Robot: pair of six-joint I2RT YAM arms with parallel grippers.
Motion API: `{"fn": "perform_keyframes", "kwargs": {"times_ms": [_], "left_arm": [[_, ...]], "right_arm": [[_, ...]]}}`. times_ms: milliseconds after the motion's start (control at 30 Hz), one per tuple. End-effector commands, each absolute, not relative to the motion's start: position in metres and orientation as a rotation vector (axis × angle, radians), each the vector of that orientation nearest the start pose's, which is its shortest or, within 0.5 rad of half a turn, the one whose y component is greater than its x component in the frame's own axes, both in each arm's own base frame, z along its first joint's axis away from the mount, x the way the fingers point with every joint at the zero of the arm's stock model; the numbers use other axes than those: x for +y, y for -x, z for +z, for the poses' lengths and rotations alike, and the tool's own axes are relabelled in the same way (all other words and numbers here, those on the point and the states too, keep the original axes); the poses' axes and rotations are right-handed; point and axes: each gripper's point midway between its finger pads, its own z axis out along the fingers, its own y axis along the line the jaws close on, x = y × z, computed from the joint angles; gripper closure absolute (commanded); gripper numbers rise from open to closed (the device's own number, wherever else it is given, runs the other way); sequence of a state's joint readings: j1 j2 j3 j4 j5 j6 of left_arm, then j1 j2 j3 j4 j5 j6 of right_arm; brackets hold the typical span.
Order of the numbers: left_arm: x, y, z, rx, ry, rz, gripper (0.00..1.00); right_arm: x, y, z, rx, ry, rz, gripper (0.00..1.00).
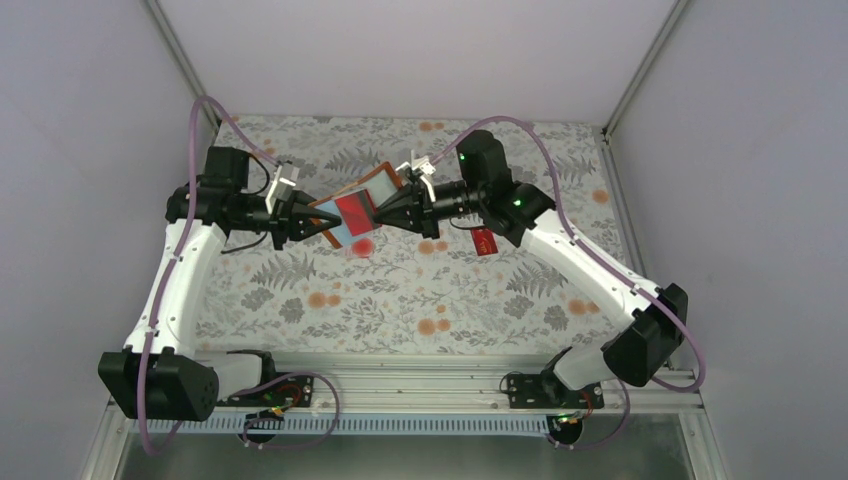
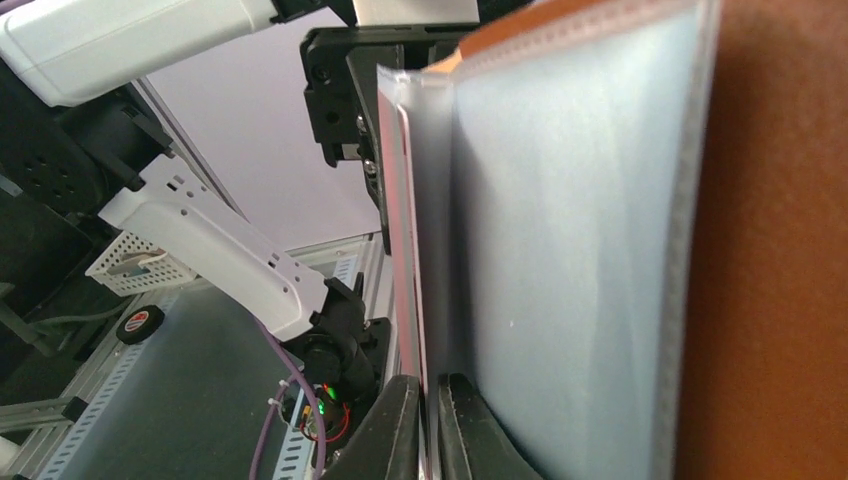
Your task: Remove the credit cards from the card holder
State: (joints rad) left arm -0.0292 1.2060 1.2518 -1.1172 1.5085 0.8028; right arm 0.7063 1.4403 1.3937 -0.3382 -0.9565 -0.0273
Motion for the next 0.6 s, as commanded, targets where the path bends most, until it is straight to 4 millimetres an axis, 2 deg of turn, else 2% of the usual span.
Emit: {"fn": "perform_keyframes", "kwargs": {"times_ms": [0, 167, 333, 400, 567], "left_arm": [[-0.1783, -0.1994, 0.3652, 1.378, -1.135, -1.357, 0.98], [-0.1783, -0.1992, 0.3649, 1.382, -1.135, -1.354, 0.98], [-0.1783, -0.1986, 0.3656, 1.378, -1.137, -1.352, 0.98], [-0.1785, -0.1986, 0.3651, 1.380, -1.138, -1.353, 0.98], [-0.1783, -0.1986, 0.3652, 1.379, -1.137, -1.352, 0.98]], "right_arm": [[0.3545, -0.2093, 0.3599, 1.547, 1.291, 1.346, 0.91], [0.3512, -0.2085, 0.3600, 1.547, 1.289, 1.350, 0.79], [0.3515, -0.2051, 0.3615, 1.530, 1.307, 1.369, 0.79], [0.3505, -0.2047, 0.3635, 1.522, 1.309, 1.364, 0.81], [0.3506, -0.2041, 0.3621, 1.527, 1.313, 1.377, 0.94]]}}
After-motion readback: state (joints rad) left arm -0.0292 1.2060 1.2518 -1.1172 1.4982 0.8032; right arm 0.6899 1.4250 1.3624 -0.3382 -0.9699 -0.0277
